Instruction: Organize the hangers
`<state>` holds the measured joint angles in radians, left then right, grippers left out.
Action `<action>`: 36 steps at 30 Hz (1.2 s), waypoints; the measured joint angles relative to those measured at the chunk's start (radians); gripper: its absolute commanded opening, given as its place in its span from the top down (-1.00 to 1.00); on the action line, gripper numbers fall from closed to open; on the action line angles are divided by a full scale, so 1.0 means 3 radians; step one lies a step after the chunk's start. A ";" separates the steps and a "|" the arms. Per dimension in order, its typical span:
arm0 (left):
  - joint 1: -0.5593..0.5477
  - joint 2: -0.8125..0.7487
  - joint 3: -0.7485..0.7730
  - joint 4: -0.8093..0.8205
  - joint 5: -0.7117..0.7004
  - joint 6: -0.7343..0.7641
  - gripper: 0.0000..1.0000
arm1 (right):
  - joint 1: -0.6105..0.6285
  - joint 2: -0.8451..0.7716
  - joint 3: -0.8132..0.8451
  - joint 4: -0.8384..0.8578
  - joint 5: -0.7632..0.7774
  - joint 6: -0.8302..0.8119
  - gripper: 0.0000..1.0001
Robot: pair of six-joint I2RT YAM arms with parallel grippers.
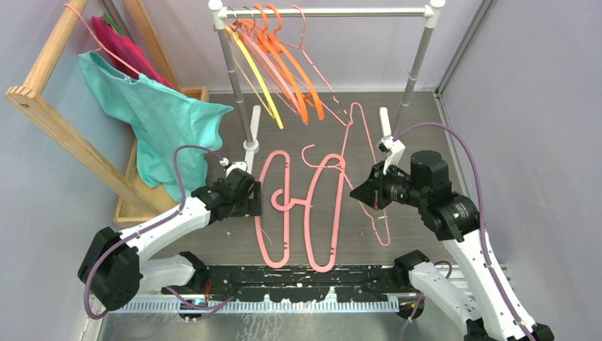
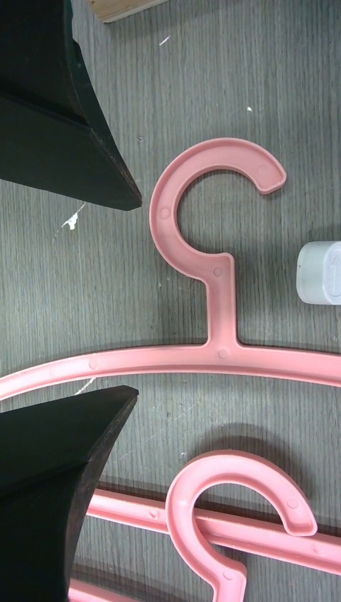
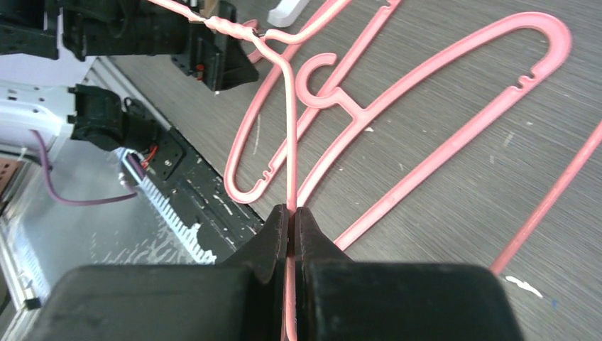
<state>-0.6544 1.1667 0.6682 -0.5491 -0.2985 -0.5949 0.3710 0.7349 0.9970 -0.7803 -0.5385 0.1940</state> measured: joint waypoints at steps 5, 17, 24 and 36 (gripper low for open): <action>0.0000 0.0000 -0.0011 0.0017 0.0009 0.0000 -0.96 | -0.0001 -0.0154 0.0141 -0.0132 0.0249 0.0039 0.98; 0.0000 0.0031 -0.0011 0.0076 0.0032 0.0004 -0.96 | 0.0000 -0.0148 0.0701 -0.0151 0.0308 0.0263 0.98; 0.0000 0.0005 -0.0025 0.0094 0.0033 0.0005 -0.96 | 0.0000 0.0455 0.0973 0.0460 0.0145 0.0654 0.97; 0.0000 -0.0284 -0.0048 0.0014 -0.0067 0.0017 -0.96 | -0.0020 0.1441 0.1736 0.1792 -0.0112 0.1280 0.98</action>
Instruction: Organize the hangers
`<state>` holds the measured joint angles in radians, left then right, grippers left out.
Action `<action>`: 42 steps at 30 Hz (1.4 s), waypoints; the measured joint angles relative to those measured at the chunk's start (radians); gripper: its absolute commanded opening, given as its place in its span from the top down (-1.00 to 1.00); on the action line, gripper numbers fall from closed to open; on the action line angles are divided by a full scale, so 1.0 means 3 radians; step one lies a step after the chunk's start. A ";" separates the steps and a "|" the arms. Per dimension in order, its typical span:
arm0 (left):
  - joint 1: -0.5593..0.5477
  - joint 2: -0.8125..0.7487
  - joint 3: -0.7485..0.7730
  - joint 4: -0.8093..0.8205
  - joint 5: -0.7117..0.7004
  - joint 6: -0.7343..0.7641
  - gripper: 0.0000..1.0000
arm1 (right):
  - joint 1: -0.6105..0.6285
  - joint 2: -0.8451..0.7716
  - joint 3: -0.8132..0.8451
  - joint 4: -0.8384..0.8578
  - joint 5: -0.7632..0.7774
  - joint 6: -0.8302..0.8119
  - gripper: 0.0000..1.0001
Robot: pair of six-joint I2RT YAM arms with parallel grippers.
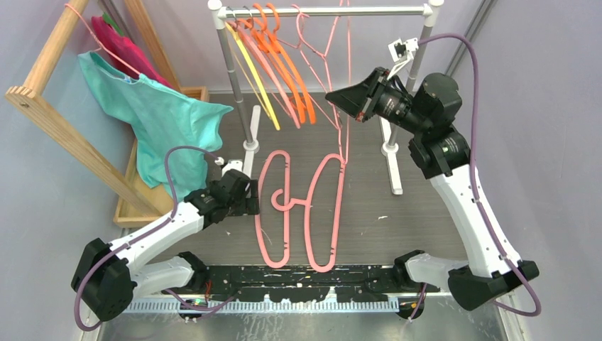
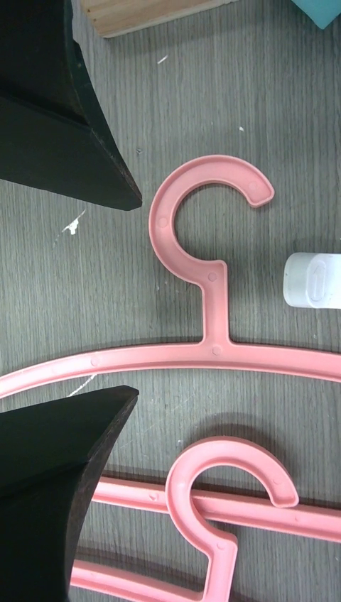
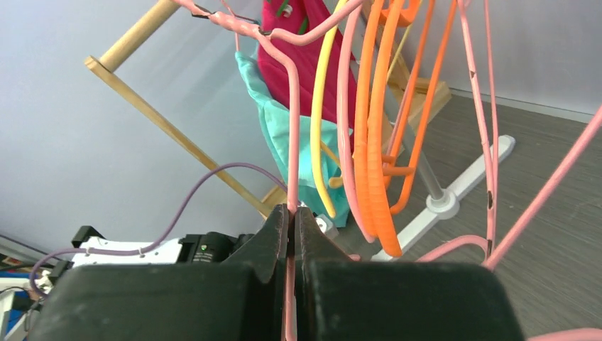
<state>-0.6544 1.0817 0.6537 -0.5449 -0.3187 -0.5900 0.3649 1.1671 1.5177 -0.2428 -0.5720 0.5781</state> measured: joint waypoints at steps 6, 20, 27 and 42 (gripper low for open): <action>0.0000 -0.0001 -0.0019 -0.0048 -0.0061 0.0003 -0.96 | -0.0211 0.0334 0.0014 0.0519 -0.0245 0.0487 0.98; 0.0000 0.0104 -0.0018 -0.0092 -0.0155 0.0014 -0.96 | -0.0698 0.0917 -0.0032 0.1860 -0.0743 0.1751 0.98; 0.0000 0.0184 -0.0003 -0.0104 -0.0173 0.0015 -0.96 | -0.0699 0.0968 -0.0277 0.2005 -0.0796 0.1869 0.98; 0.0000 0.0266 0.0015 -0.0098 -0.0168 0.0013 -0.96 | -0.0589 0.0985 -0.0528 0.1792 -0.0698 0.1694 0.98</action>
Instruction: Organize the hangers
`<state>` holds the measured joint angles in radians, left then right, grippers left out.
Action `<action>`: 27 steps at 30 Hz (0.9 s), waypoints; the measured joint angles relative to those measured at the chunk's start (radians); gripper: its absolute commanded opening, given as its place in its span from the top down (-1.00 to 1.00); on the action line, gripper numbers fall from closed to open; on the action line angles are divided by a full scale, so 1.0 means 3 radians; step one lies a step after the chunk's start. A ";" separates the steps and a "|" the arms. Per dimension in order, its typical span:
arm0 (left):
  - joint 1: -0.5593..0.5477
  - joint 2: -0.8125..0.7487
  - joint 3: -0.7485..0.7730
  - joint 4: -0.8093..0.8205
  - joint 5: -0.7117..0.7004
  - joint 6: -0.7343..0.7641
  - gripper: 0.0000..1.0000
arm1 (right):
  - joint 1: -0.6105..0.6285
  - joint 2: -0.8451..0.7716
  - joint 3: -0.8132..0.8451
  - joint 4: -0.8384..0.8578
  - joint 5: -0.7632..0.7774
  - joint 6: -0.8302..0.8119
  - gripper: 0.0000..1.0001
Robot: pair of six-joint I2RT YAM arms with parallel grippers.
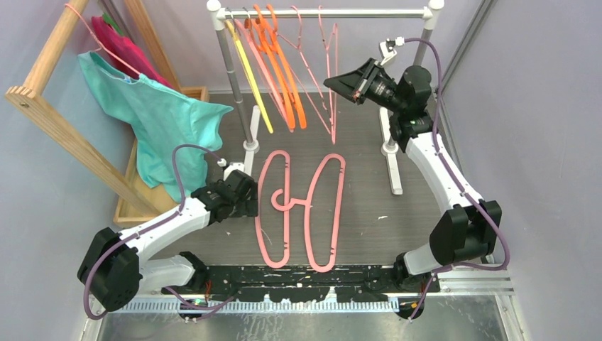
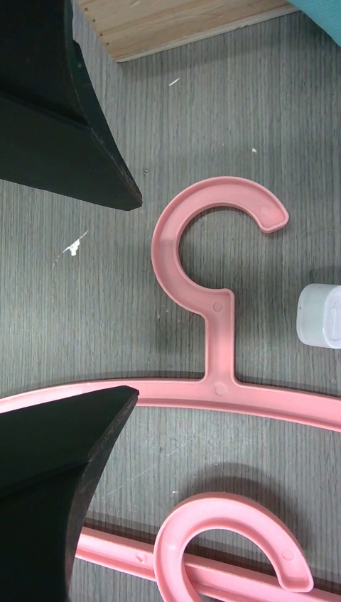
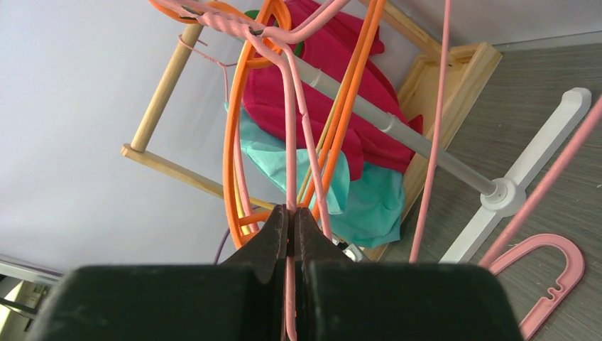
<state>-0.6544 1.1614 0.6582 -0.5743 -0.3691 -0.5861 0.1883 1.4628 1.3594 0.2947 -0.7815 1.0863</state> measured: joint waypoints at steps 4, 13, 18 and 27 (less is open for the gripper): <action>0.0000 -0.0001 0.0000 0.0000 -0.0001 0.0000 -0.96 | 0.0154 0.0093 0.0039 -0.0003 0.0062 -0.0098 0.98; 0.0000 -0.0003 0.0000 0.0001 -0.0003 -0.0001 -0.96 | 0.0401 0.0219 0.0210 -0.0139 0.0183 -0.0295 0.98; 0.0000 -0.0003 0.0000 0.0003 -0.0003 0.0000 -0.96 | 0.0449 0.0294 0.0337 -0.0268 0.0210 -0.0415 0.97; 0.0000 -0.0003 0.0000 0.0004 -0.0005 0.0000 -0.96 | 0.0612 0.0520 0.0694 -0.0547 0.0223 -0.0591 0.98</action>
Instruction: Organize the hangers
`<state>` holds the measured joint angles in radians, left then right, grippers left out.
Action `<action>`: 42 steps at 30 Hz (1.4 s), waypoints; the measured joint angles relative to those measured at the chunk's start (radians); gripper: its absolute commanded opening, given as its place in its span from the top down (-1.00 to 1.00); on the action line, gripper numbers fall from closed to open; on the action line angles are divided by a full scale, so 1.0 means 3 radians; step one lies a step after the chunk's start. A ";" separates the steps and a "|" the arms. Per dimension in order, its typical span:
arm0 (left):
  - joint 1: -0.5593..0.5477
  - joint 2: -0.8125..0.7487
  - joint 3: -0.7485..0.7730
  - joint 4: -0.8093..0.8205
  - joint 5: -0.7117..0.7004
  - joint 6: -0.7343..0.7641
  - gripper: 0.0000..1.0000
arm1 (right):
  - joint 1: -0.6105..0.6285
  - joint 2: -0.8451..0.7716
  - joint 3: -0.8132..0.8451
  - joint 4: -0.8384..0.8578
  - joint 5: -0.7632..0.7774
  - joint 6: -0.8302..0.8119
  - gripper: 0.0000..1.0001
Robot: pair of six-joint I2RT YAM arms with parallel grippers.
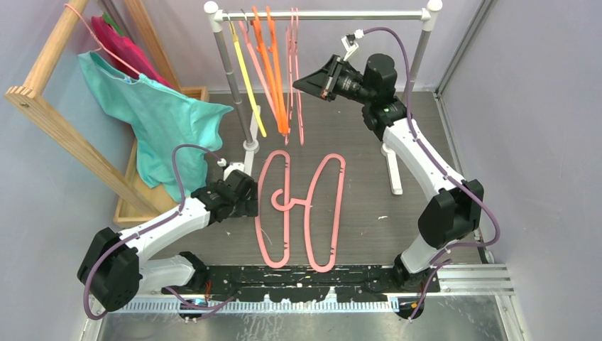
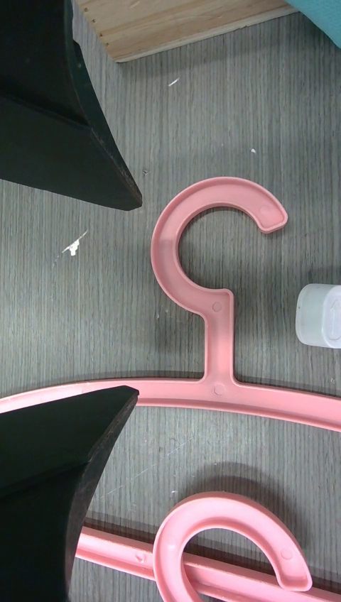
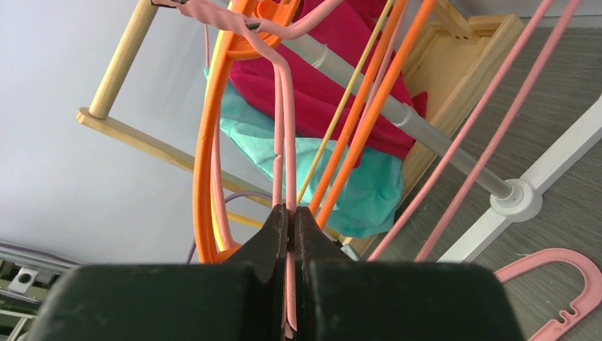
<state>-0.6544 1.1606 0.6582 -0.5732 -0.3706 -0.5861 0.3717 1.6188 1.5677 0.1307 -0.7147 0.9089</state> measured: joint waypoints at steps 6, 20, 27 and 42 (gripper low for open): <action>0.0000 -0.0005 -0.0001 0.0000 -0.0001 0.0000 -0.96 | 0.0145 0.0113 0.0118 -0.0019 0.0060 -0.0061 0.98; 0.0000 -0.0028 -0.0008 0.0001 -0.0004 0.0000 -0.96 | 0.0365 0.0379 0.0538 -0.0319 0.0151 -0.0258 0.98; 0.0000 -0.0029 -0.0008 0.0001 -0.0010 0.0000 -0.96 | 0.0398 0.0401 0.0572 -0.0354 0.0210 -0.0318 0.40; 0.0000 -0.0097 -0.0008 -0.0023 -0.0024 -0.0001 -0.96 | 0.0434 -0.0423 -0.0123 -0.0855 0.0690 -0.0847 -0.48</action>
<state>-0.6544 1.1316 0.6559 -0.5800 -0.3779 -0.5865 0.5018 1.4918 1.5307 -0.1257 -0.5076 0.6548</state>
